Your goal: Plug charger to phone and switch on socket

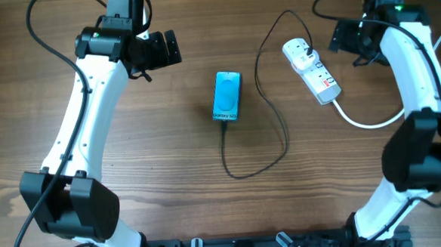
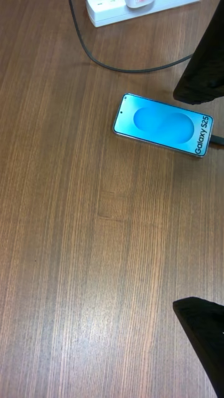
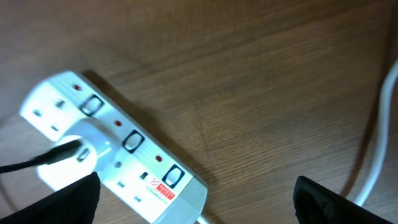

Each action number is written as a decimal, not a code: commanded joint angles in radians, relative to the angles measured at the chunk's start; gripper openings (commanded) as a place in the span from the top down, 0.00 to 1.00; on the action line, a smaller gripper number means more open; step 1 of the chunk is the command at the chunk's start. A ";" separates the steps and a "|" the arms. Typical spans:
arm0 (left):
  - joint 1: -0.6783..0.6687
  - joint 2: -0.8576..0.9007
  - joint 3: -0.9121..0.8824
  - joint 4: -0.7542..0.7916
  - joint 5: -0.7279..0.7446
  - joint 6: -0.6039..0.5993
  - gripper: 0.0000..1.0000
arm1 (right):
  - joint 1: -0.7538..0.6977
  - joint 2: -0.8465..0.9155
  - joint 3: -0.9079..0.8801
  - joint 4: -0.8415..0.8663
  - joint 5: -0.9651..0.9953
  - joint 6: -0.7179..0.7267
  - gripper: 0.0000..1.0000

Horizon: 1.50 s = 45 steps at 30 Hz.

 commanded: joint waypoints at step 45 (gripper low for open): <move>-0.003 0.007 -0.002 -0.001 -0.017 -0.009 0.00 | -0.080 0.261 -0.048 0.097 -0.333 0.158 0.00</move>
